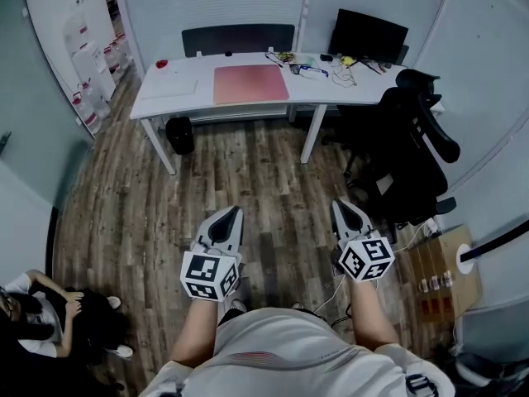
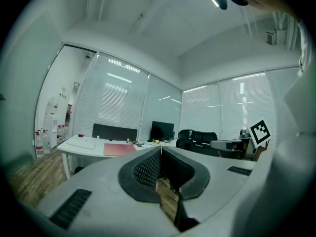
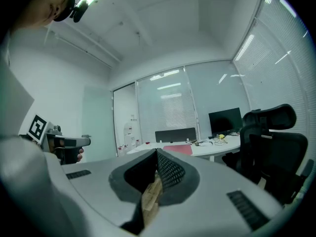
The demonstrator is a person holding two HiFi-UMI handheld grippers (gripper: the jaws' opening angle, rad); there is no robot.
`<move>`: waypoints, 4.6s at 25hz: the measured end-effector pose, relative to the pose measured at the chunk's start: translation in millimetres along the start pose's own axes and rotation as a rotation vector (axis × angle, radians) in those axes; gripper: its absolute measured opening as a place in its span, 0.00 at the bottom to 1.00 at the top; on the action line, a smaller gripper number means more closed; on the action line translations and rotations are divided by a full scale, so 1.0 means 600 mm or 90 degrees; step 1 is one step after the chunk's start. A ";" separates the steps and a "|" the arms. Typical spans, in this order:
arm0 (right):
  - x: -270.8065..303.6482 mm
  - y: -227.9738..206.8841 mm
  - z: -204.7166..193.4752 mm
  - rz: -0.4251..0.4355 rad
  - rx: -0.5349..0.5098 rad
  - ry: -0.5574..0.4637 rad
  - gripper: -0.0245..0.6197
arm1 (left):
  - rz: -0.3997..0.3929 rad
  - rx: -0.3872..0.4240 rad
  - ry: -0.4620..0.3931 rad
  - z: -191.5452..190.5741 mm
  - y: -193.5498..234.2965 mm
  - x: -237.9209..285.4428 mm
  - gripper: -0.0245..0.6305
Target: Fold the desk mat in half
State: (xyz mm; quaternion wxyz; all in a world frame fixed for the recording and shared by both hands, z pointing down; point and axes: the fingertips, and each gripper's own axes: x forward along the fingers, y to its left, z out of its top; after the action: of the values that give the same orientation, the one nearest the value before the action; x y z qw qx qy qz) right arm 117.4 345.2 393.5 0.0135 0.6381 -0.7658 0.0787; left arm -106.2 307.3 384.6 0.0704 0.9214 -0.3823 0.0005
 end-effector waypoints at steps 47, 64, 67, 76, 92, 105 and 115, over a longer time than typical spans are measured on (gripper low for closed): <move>0.635 -0.463 0.018 0.051 0.042 0.073 0.12 | 0.037 0.007 0.064 0.011 0.248 0.728 0.06; 0.997 -0.424 0.039 -0.022 0.003 0.135 0.12 | 0.000 -0.002 0.068 0.036 0.601 0.911 0.06; 1.031 -0.449 0.033 -0.027 0.011 0.149 0.12 | -0.001 -0.010 0.076 0.031 0.612 0.937 0.06; 1.116 -0.572 0.000 0.011 0.022 0.191 0.12 | 0.075 -0.033 0.103 0.018 0.598 1.021 0.06; 1.259 -0.646 -0.307 0.047 0.023 0.472 0.40 | 0.151 -0.077 0.162 -0.055 0.584 1.053 0.06; 1.286 -0.643 -0.385 -0.016 0.001 0.555 0.37 | 0.181 -0.089 0.170 -0.057 0.621 1.007 0.06; 1.293 -0.624 -0.368 -0.024 0.040 0.514 0.16 | 0.179 -0.095 0.166 -0.050 0.635 0.995 0.06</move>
State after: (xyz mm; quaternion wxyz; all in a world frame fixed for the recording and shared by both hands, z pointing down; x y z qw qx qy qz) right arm 322.7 -445.8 744.4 0.2951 0.5701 -0.6840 0.3466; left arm 49.5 -375.4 496.1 0.1867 0.8433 -0.4936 0.1017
